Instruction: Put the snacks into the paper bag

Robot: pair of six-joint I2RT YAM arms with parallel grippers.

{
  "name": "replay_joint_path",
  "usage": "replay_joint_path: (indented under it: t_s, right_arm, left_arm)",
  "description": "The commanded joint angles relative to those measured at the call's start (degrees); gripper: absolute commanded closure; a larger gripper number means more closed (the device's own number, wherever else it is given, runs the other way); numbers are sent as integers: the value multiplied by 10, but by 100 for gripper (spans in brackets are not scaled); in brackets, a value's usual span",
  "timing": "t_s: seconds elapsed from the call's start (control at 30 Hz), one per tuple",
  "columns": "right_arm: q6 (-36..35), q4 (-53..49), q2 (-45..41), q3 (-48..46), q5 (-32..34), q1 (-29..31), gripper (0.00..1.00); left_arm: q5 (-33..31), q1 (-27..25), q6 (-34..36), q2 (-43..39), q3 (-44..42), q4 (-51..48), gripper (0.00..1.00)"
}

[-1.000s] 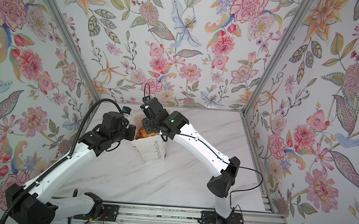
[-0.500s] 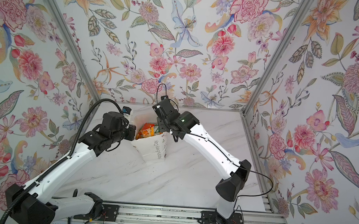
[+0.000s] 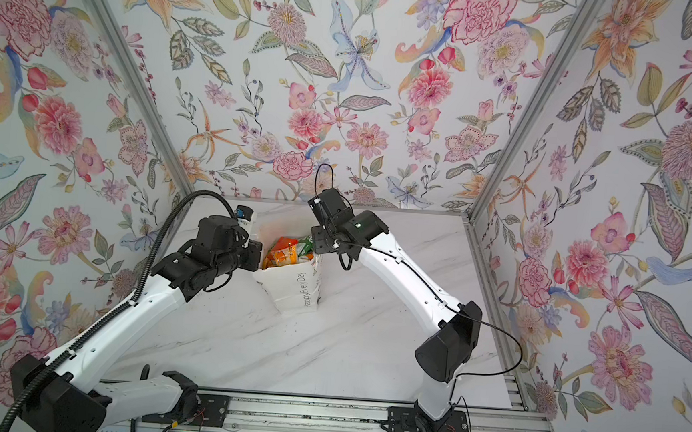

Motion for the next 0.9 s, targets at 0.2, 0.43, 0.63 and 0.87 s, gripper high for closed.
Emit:
replay_joint_path:
  t_s: [0.2, 0.43, 0.63, 0.87]
  right_arm:
    - [11, 4, 12, 45, -56, 2, 35]
    - [-1, 14, -23, 41, -34, 7, 30]
    - [6, 20, -12, 21, -71, -6, 28]
    - [9, 19, 7, 12, -70, -18, 32]
  left_arm:
    - [-28, -16, -8, 10, 53, 16, 100]
    - [-42, -22, -13, 14, 60, 7, 100]
    - [-44, -24, -15, 16, 63, 4, 100]
    - [-47, -28, -16, 19, 72, -3, 100]
